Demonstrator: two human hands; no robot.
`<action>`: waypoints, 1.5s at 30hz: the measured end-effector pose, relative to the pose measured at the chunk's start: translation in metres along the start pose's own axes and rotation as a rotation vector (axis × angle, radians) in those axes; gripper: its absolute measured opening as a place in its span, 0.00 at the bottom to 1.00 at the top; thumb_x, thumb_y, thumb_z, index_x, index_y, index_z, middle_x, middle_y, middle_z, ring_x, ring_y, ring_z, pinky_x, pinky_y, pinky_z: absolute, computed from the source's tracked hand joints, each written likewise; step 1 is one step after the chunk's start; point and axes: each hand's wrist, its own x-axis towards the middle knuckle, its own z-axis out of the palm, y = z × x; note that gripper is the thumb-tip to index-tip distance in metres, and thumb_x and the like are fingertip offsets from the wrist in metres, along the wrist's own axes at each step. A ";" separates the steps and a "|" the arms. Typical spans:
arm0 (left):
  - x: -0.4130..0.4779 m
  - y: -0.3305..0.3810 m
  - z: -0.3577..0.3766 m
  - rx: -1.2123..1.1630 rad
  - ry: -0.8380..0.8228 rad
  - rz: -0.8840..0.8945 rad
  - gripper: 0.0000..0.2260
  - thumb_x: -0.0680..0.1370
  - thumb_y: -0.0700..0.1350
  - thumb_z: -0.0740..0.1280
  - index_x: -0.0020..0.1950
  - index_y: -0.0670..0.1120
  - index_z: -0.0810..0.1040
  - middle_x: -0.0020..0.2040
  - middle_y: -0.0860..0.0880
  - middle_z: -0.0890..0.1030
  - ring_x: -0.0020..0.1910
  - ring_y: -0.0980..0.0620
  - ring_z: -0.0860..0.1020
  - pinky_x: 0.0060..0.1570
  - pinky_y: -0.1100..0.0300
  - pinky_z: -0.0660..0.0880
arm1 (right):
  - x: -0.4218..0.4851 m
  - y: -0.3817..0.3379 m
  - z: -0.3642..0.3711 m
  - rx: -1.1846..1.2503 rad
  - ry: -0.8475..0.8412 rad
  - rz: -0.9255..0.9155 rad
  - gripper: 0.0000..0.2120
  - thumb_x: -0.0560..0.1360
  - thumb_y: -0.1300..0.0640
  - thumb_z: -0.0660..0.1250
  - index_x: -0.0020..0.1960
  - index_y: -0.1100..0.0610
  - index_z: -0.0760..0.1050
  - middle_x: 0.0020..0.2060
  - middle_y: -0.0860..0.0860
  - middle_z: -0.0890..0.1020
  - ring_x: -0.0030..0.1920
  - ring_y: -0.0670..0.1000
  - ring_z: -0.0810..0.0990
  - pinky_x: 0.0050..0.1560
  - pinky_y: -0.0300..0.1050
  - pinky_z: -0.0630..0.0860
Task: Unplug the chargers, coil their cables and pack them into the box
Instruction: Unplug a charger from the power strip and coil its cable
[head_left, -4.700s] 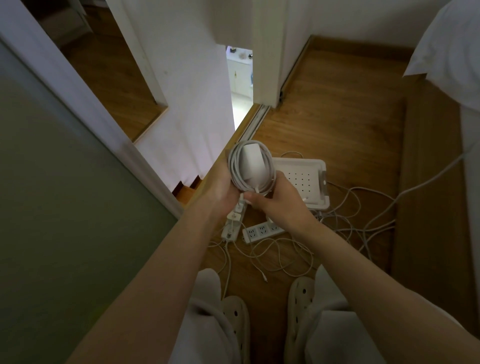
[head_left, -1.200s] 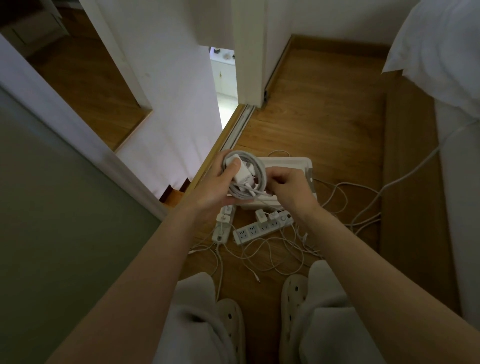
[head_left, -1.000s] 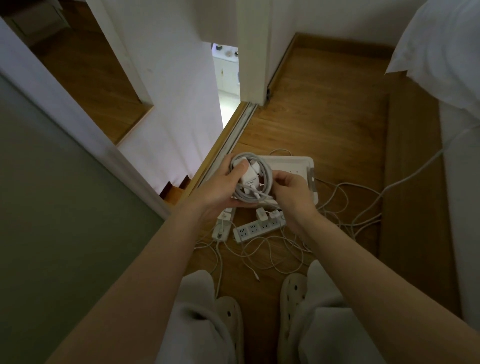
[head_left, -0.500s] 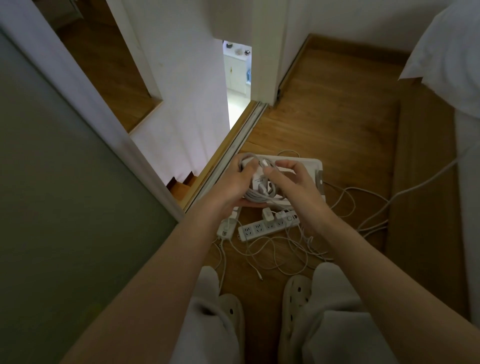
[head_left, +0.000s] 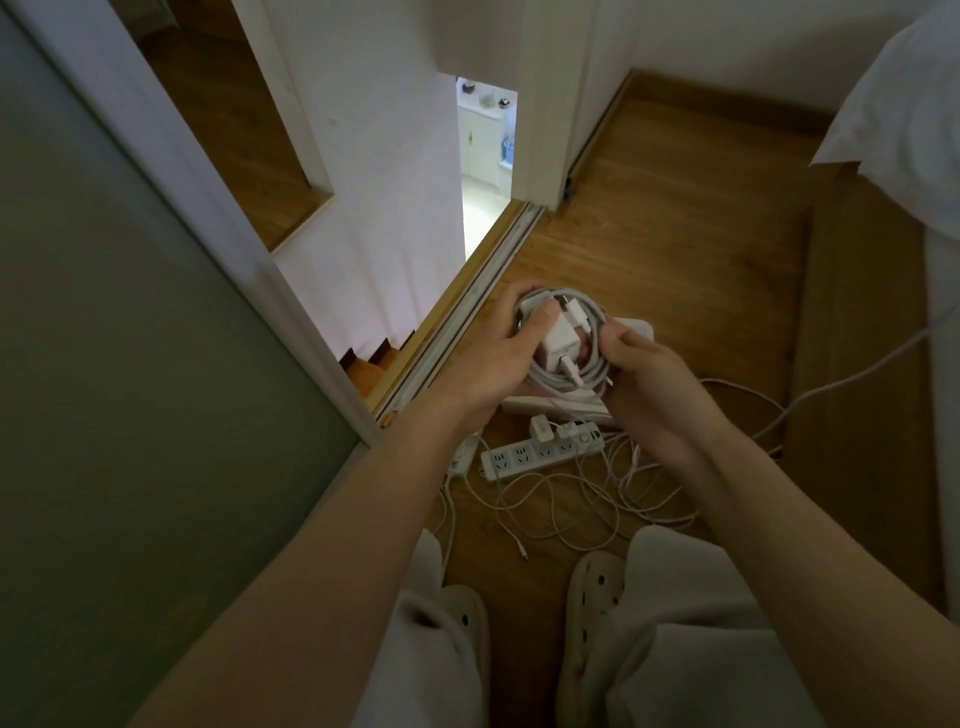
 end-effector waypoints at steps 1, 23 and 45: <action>0.000 0.000 0.001 -0.015 0.008 -0.025 0.13 0.82 0.52 0.57 0.66 0.54 0.66 0.61 0.45 0.74 0.54 0.46 0.80 0.45 0.49 0.81 | 0.000 0.000 0.000 0.019 -0.027 0.017 0.16 0.81 0.58 0.55 0.64 0.63 0.72 0.58 0.61 0.78 0.56 0.57 0.78 0.57 0.47 0.76; 0.006 -0.005 0.019 0.000 0.276 -0.090 0.08 0.81 0.53 0.58 0.57 0.54 0.70 0.54 0.45 0.78 0.50 0.46 0.80 0.42 0.56 0.79 | -0.001 0.013 0.010 -0.900 0.239 -0.412 0.02 0.76 0.57 0.65 0.47 0.55 0.74 0.50 0.50 0.74 0.47 0.44 0.74 0.50 0.40 0.72; 0.010 -0.001 0.003 0.090 0.413 0.080 0.08 0.82 0.56 0.54 0.55 0.54 0.67 0.47 0.52 0.74 0.47 0.51 0.77 0.48 0.52 0.78 | -0.037 0.011 0.026 -0.983 0.164 -0.727 0.05 0.79 0.58 0.59 0.49 0.52 0.73 0.44 0.49 0.81 0.40 0.48 0.80 0.37 0.45 0.78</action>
